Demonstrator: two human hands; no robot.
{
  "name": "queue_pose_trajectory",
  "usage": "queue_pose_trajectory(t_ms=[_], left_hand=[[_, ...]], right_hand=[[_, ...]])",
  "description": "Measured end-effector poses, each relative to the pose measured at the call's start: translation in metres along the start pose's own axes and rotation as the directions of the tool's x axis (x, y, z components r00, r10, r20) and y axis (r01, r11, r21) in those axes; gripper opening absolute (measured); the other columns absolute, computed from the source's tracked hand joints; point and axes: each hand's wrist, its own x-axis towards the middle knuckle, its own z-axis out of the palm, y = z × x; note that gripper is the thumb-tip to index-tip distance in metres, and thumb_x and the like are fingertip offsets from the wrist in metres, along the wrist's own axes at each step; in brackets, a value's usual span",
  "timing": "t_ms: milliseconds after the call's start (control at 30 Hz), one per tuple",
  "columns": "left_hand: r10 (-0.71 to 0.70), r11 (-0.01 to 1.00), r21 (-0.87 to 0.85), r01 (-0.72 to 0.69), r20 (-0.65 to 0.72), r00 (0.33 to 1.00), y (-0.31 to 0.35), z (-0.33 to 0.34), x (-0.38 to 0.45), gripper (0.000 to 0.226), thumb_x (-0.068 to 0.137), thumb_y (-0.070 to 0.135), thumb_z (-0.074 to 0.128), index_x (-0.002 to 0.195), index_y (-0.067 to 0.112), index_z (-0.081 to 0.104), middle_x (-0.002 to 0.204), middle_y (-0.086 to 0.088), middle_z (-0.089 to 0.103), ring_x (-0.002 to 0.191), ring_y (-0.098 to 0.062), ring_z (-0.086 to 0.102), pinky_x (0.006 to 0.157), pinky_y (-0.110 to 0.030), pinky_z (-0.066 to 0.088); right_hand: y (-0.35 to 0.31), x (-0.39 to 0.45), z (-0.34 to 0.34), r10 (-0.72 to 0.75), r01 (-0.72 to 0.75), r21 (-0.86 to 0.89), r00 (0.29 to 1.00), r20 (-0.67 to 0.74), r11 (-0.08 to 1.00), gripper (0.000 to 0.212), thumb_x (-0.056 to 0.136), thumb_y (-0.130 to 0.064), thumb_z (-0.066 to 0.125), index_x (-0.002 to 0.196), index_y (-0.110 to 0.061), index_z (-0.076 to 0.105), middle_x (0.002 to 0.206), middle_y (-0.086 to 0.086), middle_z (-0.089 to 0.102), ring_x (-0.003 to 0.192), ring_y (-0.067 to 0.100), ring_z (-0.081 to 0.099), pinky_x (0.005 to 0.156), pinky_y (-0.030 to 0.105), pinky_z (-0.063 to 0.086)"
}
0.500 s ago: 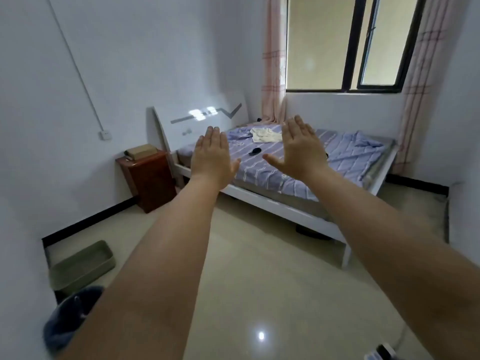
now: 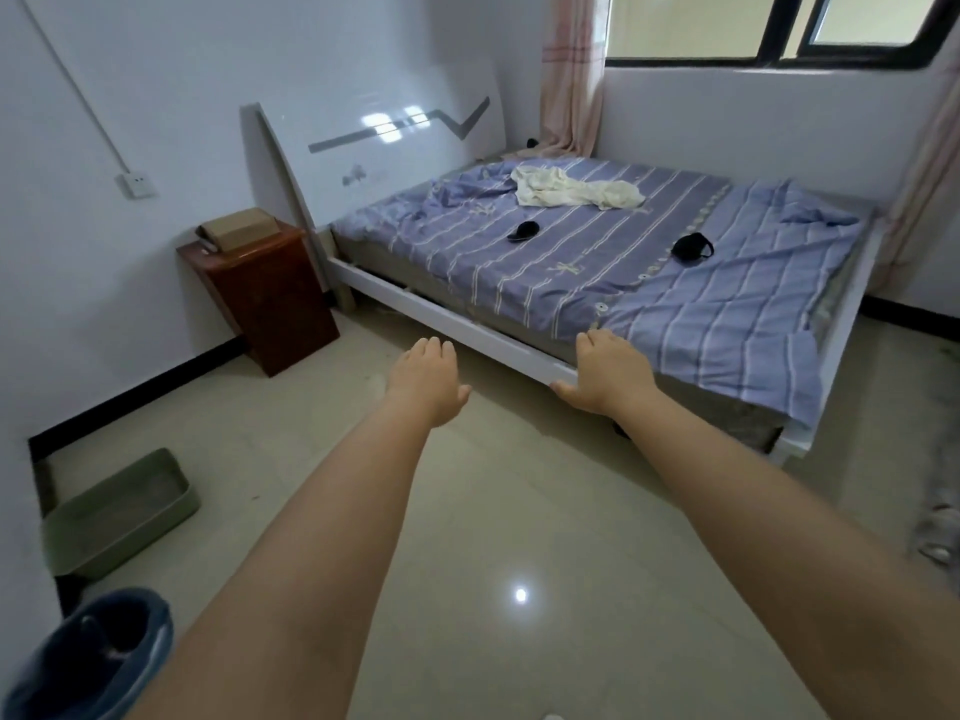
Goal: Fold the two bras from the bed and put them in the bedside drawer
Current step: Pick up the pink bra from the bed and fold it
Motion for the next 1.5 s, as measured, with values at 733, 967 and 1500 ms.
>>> queue_pose_trajectory(t_ms=[733,967,1500], left_hand=[[0.109,0.993,0.040,-0.111,0.057,0.992,-0.218,-0.017,0.620,0.054,0.090,0.035,0.043,0.128,-0.002,0.029,0.135,-0.021,0.038,0.129,-0.032,0.031,0.109,-0.042,0.029],[0.208,0.977,0.016,-0.211,0.119,0.971,-0.233,0.010,0.830,0.056,0.090,0.033,0.043,0.130,-0.002,0.025,0.141,-0.021,0.033,0.134,-0.032,0.025,0.111,-0.042,0.025],[0.444,0.888,-0.040,-0.458,0.330,0.833,-0.259,0.135,1.229,0.064,0.092,0.034,0.039,0.138,-0.001,0.010,0.152,-0.019,0.016,0.142,-0.029,0.007,0.117,-0.039,0.012]], right_hand=[[-0.017,0.631,0.032,0.152,-0.158,0.131,0.987,0.053,0.979,0.062,0.083,-0.044,0.052,0.123,0.000,0.037,0.135,0.020,0.040,0.123,0.034,0.040,0.095,0.044,0.041],[0.028,0.820,0.073,0.279,-0.293,0.148,0.954,0.111,0.944,0.060,0.084,-0.045,0.051,0.122,0.000,0.038,0.135,0.019,0.040,0.121,0.033,0.041,0.091,0.043,0.043],[0.104,1.123,0.210,0.518,-0.591,0.156,0.784,0.342,0.791,0.044,0.087,-0.029,0.050,0.119,-0.001,0.041,0.127,0.019,0.048,0.114,0.032,0.046,0.092,0.038,0.040]])
